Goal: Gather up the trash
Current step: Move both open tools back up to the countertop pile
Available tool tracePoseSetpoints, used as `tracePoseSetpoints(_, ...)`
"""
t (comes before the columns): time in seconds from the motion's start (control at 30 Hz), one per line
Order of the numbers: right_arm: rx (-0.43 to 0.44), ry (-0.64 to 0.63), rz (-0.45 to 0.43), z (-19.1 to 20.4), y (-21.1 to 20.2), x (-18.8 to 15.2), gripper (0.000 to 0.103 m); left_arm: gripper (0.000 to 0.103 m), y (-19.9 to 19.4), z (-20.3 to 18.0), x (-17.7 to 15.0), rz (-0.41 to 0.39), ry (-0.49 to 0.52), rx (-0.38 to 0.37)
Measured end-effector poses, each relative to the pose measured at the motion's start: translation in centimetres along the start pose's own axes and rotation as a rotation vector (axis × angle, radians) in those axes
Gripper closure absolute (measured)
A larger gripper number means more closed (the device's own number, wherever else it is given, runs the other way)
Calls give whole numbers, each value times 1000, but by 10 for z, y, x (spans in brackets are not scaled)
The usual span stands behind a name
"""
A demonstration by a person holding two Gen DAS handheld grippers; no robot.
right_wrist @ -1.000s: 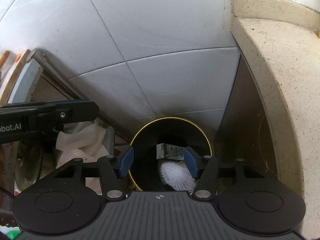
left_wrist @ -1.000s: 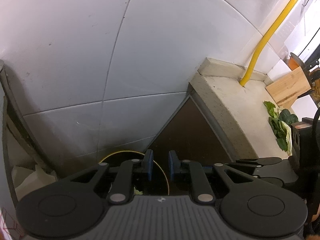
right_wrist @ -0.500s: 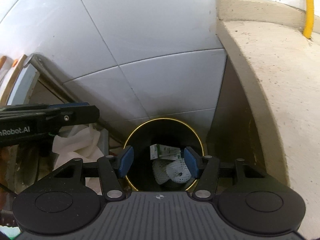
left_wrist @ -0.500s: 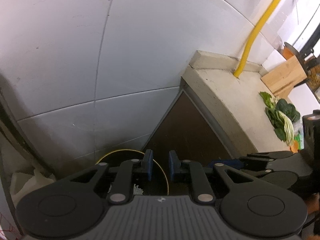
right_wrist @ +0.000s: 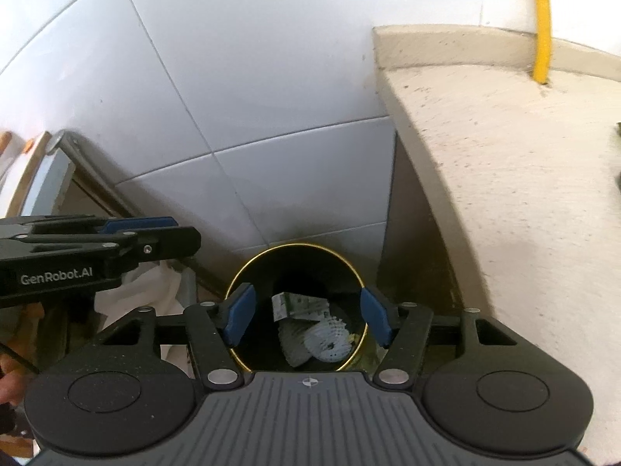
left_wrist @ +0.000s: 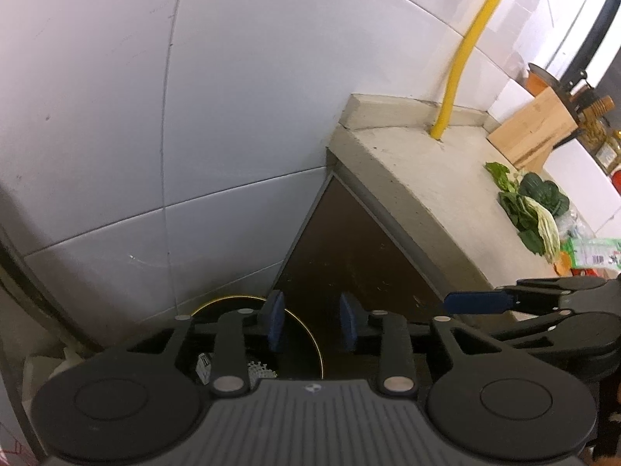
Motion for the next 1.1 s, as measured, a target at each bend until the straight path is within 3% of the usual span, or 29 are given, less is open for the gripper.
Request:
tracePoseSetpoints(0.17,-34,10,-30,-3,-13,0,31,68,-3,-9,-1,-12,56,-12)
tracePoseSetpoints(0.7,-201,27,-148,-13,-83,-17,27,64,-14,-38,-7,-66,228,-33)
tracePoseSetpoints(0.9,-255,14,-202,-17,-114,-16,27,63,-24,-57,-9,-82,226,-79)
tracePoseSetpoints(1.1,-332,11,-285,-42,-149,-8,24,63,-28,-111,-8,-86,239,-176)
Point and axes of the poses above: each gripper's, at about its wrist camera, not at the fingertips, and y roughly the way its jaws point, z to its left, x to its top, the point moved 3 cm from there along y, roughly the way its jaws point, and after that the axes turned 15 degrees about -z, right-handed, at the moved point
